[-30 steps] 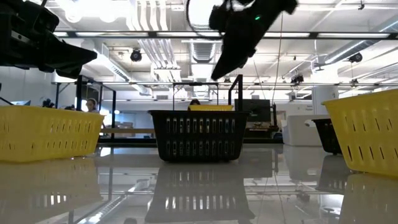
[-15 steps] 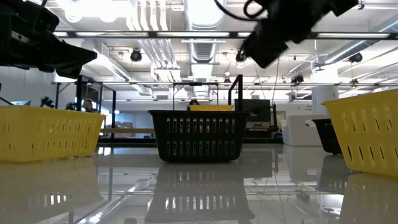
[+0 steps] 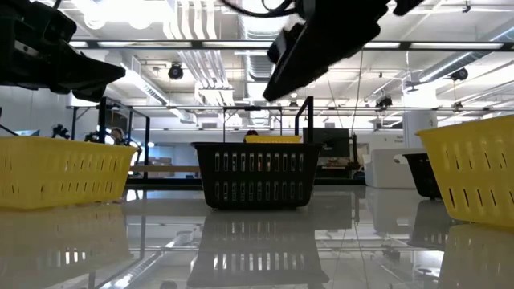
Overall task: Stack baskets on shelf by color
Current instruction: Put the middle black bin on the shelf
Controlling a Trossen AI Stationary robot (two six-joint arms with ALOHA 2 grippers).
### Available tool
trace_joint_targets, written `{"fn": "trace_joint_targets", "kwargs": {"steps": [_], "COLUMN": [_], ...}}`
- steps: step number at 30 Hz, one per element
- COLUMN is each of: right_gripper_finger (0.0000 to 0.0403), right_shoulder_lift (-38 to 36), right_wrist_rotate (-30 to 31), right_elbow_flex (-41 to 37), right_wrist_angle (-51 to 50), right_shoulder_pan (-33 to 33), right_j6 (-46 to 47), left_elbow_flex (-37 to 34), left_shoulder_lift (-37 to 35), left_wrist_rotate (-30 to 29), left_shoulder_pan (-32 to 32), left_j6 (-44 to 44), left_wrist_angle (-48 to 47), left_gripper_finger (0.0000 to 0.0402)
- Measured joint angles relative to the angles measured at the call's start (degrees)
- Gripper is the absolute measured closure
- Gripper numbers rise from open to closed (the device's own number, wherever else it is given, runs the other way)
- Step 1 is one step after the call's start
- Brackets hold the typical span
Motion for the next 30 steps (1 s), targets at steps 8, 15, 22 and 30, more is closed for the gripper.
{"fn": "trace_joint_targets", "kwargs": {"steps": [8, 15, 22, 30], "right_gripper_finger": [0.0225, 0.0266, 0.0345, 0.0393], "right_shoulder_lift": [10.86, 16.07, 16.56, 12.44], "right_wrist_rotate": [0.04, 2.91, 3.40, 4.13], "right_elbow_flex": [12.41, 15.62, 15.73, 15.67], "right_wrist_angle": [-13.35, -15.63, -16.31, -19.89], "right_shoulder_pan": [-0.01, -0.01, -0.01, 0.24], "right_j6": [0.70, 1.39, 1.51, -3.95], "left_elbow_flex": [0.00, 0.00, 0.00, 0.00], "left_shoulder_lift": [0.00, -0.01, -0.02, 0.00], "left_wrist_rotate": [0.01, 0.00, 0.01, 0.01], "left_shoulder_pan": [-0.02, -0.01, -0.02, 0.00], "left_j6": [0.00, 0.00, 0.00, 0.00], "left_wrist_angle": [0.02, 0.05, 0.04, 0.04], "left_gripper_finger": [0.0401, 0.0401, 0.0401, 0.0401]}}
